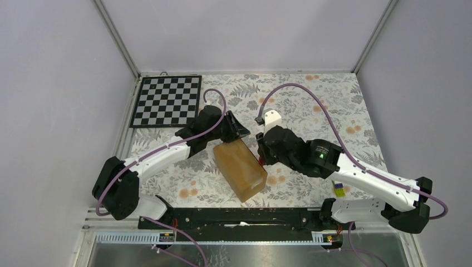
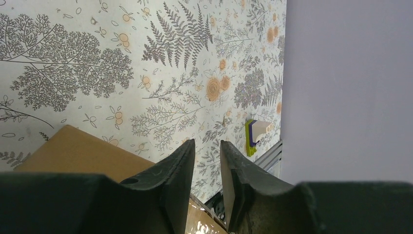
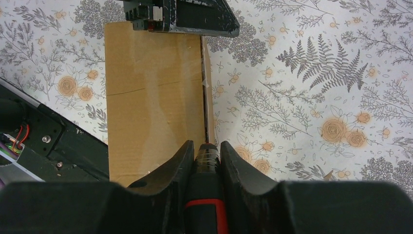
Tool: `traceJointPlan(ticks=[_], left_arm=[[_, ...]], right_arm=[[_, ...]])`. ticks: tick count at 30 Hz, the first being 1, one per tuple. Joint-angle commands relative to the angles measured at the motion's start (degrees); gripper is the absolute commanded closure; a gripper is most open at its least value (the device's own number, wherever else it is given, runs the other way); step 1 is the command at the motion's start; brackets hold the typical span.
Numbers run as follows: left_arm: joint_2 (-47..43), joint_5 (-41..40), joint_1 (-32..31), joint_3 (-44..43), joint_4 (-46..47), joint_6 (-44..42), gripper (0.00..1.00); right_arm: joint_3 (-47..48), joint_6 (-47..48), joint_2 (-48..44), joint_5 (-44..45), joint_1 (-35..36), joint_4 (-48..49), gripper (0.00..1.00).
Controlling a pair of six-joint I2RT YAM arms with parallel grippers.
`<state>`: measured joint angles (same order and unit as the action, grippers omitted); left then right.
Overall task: Unpack the express box
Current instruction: Cut the express box at the center of the board.
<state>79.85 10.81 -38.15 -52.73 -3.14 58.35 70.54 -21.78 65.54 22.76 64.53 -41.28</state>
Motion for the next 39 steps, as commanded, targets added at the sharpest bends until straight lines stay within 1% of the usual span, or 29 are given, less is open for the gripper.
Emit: traceJointPlan(ticks=[1, 26, 39], left_arm=[[-0.8, -5.3, 1.3, 2.1, -3.9, -1.9, 0.66], [0.1, -7.4, 2.6, 3.2, -4.2, -2.7, 0.66], [0.7, -7.2, 2.6, 2.8, -4.4, -3.6, 0.65]], right_arm=[[1.2, -1.5, -0.6, -1.4, 0.8, -4.9, 1.0], [2.4, -3.9, -3.3, -0.6, 1.7, -12.5, 1.0], [2.2, -4.3, -4.9, -0.5, 1.7, -12.1, 1.0]])
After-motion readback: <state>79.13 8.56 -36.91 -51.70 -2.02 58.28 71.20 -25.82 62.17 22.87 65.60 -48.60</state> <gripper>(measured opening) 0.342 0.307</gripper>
